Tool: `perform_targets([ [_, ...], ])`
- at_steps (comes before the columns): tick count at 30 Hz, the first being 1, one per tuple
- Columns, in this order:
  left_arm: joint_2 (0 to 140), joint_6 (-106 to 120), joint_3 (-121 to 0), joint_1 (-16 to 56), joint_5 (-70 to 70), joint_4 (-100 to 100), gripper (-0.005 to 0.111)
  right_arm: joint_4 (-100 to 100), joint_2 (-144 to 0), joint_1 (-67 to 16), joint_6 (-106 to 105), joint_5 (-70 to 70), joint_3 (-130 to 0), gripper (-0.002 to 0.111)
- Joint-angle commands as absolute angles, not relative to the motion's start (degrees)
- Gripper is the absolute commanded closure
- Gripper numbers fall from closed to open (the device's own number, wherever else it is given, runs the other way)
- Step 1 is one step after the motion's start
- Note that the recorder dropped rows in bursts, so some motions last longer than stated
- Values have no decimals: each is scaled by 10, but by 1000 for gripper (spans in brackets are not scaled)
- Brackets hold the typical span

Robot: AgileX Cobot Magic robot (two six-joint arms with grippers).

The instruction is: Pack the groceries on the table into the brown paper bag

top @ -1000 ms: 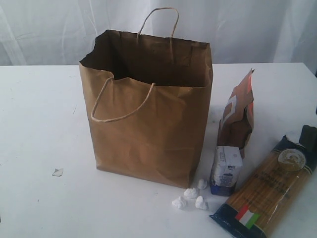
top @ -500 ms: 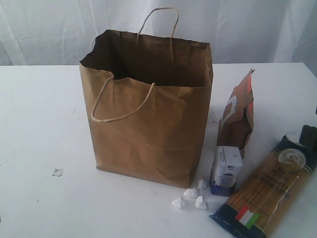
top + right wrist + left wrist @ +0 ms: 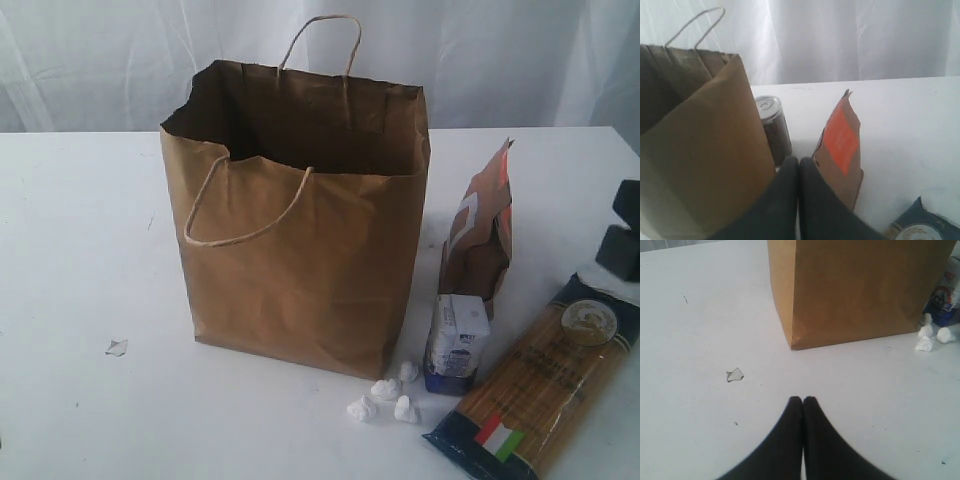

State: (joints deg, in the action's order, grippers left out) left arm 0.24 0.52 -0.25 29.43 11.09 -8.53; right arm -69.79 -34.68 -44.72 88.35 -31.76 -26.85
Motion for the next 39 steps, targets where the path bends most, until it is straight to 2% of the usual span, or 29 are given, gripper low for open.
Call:
perform_targets([
  [1,0,0,0,292,111,-89,107,-705,-412,-449,900,-439,-376,103],
  [3,0,0,0,292,111,-89,107,-698,-451,-449,847,-455,-425,93],
  [8,0,0,0,292,111,-89,107,-658,-551,-449,810,-515,-523,45],
  [9,0,0,0,292,111,-89,107,-657,-564,-449,810,-531,-532,40],
  [12,0,0,0,292,111,-89,107,-657,-607,-449,811,-591,-560,40],
  [18,0,0,0,292,111,-89,107,-553,-623,-397,744,-517,-582,42],
  [24,0,0,0,292,111,-89,107,-448,-627,-282,625,-499,-600,42],
  [28,0,0,0,292,111,-89,107,-260,-701,-161,389,-475,-645,42],
  [30,0,0,0,292,111,-89,107,-223,-749,-133,310,-475,-674,42],
  [35,0,0,0,292,111,-89,107,-238,-825,-133,287,-434,-708,42],
  [39,0,0,0,292,111,-89,107,-166,-869,-123,283,-382,-708,42],
])
